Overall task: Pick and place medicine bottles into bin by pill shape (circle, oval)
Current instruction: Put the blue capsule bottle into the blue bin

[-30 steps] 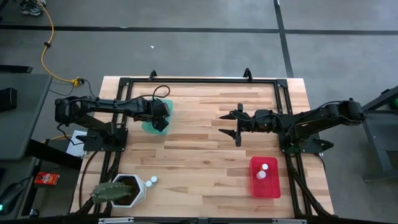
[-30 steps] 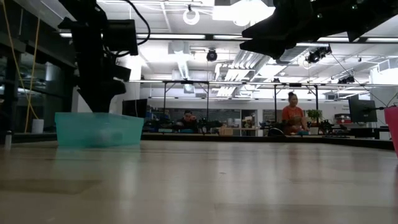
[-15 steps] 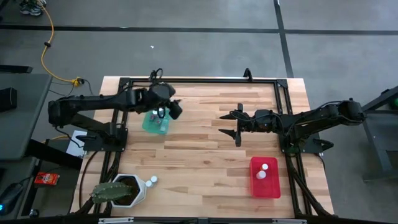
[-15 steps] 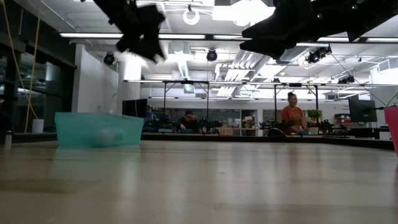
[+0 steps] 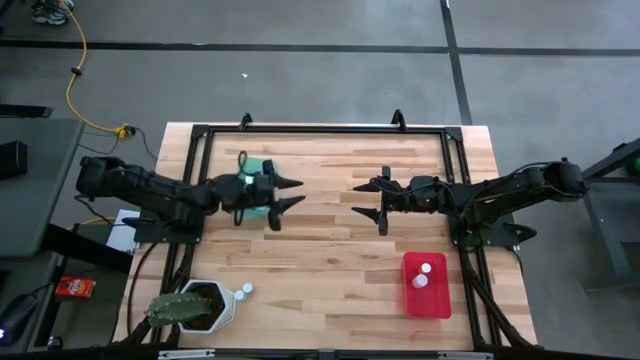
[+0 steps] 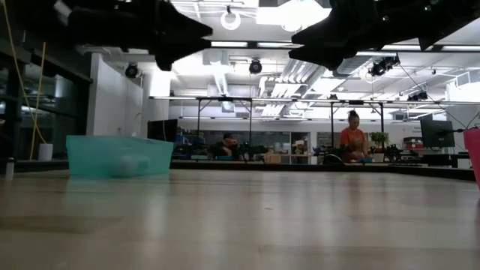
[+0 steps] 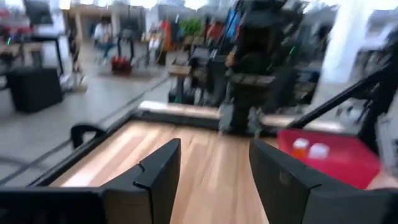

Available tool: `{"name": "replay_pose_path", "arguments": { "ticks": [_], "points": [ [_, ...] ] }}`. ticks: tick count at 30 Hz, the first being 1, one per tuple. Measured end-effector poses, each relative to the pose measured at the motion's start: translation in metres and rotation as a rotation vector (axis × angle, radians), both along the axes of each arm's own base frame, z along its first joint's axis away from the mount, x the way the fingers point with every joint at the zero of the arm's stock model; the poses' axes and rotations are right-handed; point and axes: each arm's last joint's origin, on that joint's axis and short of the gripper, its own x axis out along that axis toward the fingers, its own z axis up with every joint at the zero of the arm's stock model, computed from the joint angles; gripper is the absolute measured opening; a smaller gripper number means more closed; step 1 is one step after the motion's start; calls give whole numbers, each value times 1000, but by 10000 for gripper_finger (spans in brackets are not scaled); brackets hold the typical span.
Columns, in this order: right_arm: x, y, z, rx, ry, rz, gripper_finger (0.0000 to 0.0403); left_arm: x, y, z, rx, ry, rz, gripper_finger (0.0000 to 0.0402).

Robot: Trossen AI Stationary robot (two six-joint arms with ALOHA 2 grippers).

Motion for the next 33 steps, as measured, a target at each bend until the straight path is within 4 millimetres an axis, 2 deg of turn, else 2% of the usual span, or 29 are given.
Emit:
{"name": "replay_pose_path", "arguments": {
  "ticks": [5, 30, 33],
  "points": [
    [0, 0, 0, 0, 0, 0, 259, -12, -4, -15, 29, -31, -27, 177],
    [0, 0, 0, -3, 0, 0, 259, -14, -5, -16, 26, -26, -50, 177],
    [0, 0, 0, -5, 0, -13, 259, -8, -10, -14, 19, 28, -68, 177]
  ]
}}
